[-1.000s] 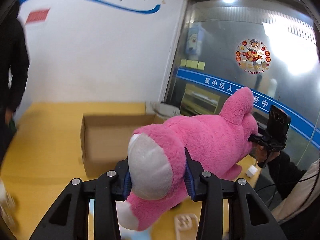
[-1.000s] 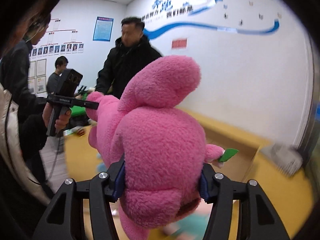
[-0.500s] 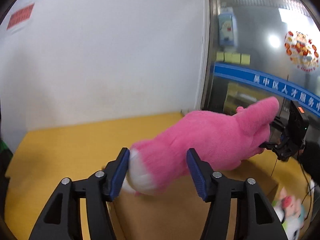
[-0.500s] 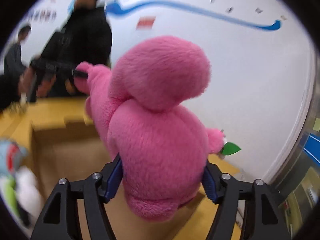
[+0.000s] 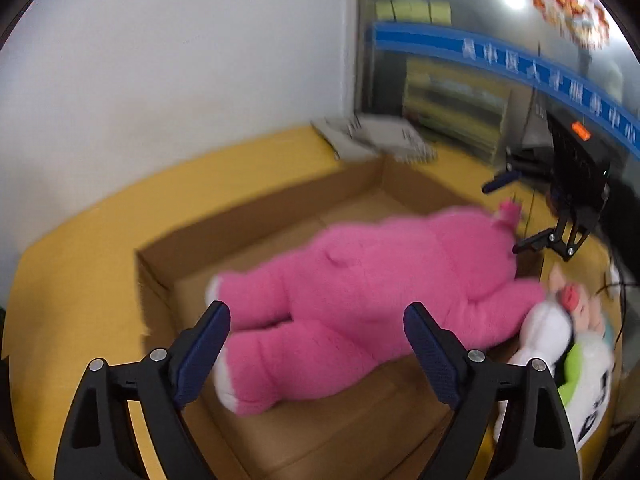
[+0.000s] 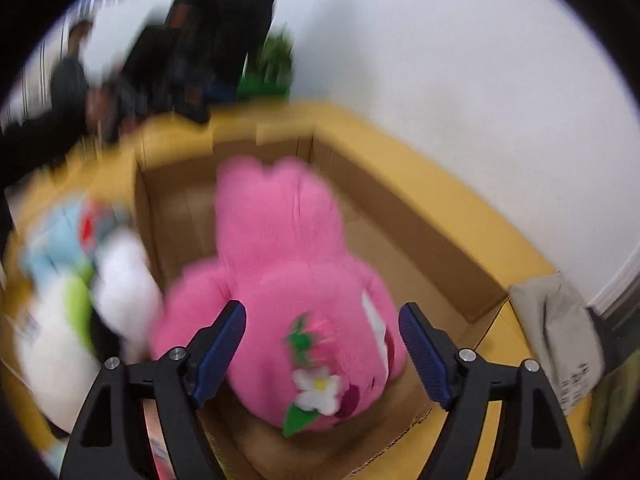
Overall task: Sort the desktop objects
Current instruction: 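Lift the pink plush with the left gripper while the right gripper grips its strawberry-decorated head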
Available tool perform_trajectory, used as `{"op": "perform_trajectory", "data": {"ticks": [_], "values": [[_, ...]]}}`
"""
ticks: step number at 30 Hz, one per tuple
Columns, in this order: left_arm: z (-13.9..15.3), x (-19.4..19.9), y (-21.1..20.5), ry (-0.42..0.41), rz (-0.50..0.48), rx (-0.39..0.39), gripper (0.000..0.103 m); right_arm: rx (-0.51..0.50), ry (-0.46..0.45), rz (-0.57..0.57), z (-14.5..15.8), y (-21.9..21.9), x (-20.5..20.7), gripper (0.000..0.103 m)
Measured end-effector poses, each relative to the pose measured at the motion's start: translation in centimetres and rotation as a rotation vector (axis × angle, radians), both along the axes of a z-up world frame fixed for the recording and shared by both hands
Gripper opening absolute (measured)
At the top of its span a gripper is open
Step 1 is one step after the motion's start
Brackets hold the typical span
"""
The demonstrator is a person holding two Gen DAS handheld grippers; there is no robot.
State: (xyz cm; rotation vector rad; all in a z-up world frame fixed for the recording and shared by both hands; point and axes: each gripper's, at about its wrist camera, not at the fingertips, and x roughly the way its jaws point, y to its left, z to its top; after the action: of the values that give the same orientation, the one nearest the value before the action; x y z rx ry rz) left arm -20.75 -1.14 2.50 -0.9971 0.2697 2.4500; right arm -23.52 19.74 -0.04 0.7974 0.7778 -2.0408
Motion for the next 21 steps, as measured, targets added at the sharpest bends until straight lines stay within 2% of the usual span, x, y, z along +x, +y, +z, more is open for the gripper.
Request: {"op": "perform_trajectory", "data": {"ticks": [3, 4, 5, 6, 7, 9, 11, 14, 17, 21], "values": [[-2.4, -0.8, 1.8, -0.079, -0.04, -0.056, 0.092, 0.132, -0.072, 0.009, -3.6, -1.8, -0.4, 0.081], [-3.1, -1.2, 2.1, -0.101, -0.047, -0.067, 0.092, 0.13, -0.077, -0.002, -3.9, -2.0, -0.7, 0.081], [-3.8, -1.6, 2.5, -0.124, -0.054, -0.077, 0.092, 0.109, -0.091, -0.011, -3.7, -1.9, -1.1, 0.078], [-4.1, -1.8, 2.5, -0.143, -0.058, -0.079, 0.092, 0.091, -0.096, -0.017, -3.5, -1.7, -1.4, 0.068], [-4.0, -1.8, 2.5, -0.142, -0.07, -0.07, 0.091, 0.077, -0.091, -0.022, -3.3, -1.3, -1.6, 0.062], [-3.6, -1.4, 2.5, -0.134, -0.091, -0.052, 0.091, 0.074, -0.056, -0.016, -2.9, -1.0, -1.6, 0.047], [-3.9, -1.5, 2.6, -0.149, -0.09, -0.054, 0.092, 0.094, -0.021, -0.006, -2.5, -1.2, -1.8, 0.043], [-4.4, -1.8, 2.8, -0.186, -0.102, -0.057, 0.092, 0.148, 0.041, 0.01, -2.2, -2.2, -2.9, 0.042], [-5.1, -1.2, 3.7, -0.2, -0.137, -0.062, 0.092, 0.205, 0.118, 0.005, -3.6, -3.1, -4.6, 0.04], [-5.6, -0.9, 4.4, -0.23, -0.157, -0.075, 0.092, 0.216, 0.15, -0.052, -4.5, -3.4, -8.4, 0.04]]}}
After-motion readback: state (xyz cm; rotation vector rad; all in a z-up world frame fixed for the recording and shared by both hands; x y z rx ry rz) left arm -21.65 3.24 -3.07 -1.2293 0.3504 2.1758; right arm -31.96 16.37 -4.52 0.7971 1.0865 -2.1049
